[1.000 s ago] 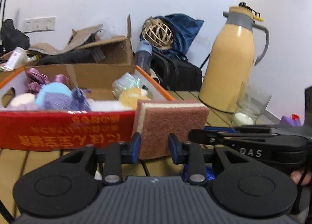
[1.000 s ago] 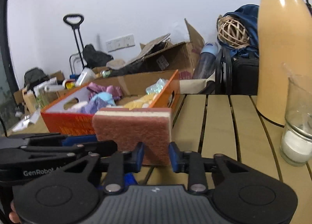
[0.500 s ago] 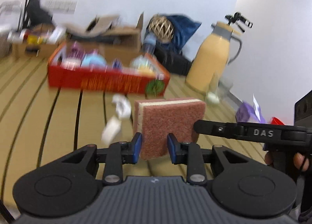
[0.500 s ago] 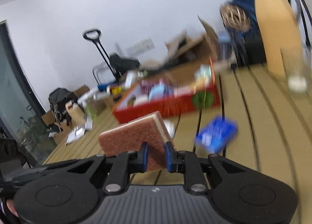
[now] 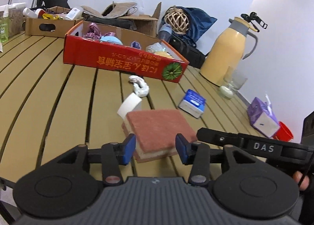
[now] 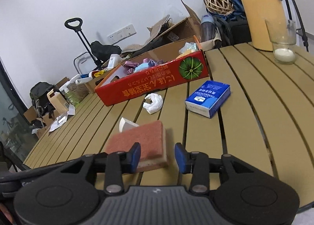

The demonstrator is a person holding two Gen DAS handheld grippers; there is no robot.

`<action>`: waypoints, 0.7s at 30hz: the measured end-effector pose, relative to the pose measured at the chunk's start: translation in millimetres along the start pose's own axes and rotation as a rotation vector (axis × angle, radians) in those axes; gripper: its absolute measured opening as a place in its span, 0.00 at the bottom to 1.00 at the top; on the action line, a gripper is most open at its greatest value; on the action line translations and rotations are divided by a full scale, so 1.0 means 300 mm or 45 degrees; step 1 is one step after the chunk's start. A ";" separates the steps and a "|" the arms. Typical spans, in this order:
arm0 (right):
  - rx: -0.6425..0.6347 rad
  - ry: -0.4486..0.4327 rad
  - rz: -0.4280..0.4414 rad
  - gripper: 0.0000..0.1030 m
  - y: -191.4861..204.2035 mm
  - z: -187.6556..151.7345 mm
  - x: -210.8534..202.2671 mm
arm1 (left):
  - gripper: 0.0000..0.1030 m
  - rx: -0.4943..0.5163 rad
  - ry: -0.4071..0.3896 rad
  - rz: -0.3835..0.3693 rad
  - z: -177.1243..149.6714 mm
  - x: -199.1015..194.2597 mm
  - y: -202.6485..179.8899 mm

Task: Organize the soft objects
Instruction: 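Lower the held sponge into the cardboard box and open both grippers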

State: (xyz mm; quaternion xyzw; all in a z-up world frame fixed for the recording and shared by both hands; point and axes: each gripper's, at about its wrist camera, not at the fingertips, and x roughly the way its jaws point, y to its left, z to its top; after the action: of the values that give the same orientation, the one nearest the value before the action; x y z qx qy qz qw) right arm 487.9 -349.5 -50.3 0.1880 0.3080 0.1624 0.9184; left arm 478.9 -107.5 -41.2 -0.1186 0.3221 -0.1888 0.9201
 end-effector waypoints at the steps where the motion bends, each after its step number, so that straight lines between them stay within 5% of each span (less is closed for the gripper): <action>1: 0.004 0.002 0.009 0.37 -0.006 0.002 0.010 | 0.44 -0.009 0.004 0.005 -0.001 0.010 0.007; 9: 0.140 0.043 0.160 0.37 -0.060 0.020 0.092 | 0.35 -0.100 0.029 -0.064 0.007 0.051 0.045; 13: 0.168 -0.004 0.235 0.31 -0.044 0.066 0.056 | 0.35 -0.034 -0.072 -0.048 0.080 -0.011 0.007; 17: 0.136 -0.076 0.274 0.29 0.006 0.271 0.081 | 0.35 -0.024 -0.206 -0.124 0.338 0.003 0.017; 21: 0.115 -0.109 0.188 0.30 0.003 0.575 0.270 | 0.35 -0.017 -0.189 -0.162 0.647 0.210 0.063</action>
State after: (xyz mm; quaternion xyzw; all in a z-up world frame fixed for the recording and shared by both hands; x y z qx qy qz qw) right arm 657.2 -357.4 36.9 0.2582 0.2608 0.2073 0.9068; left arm 653.1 -98.3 66.1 -0.1585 0.2460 -0.2355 0.9268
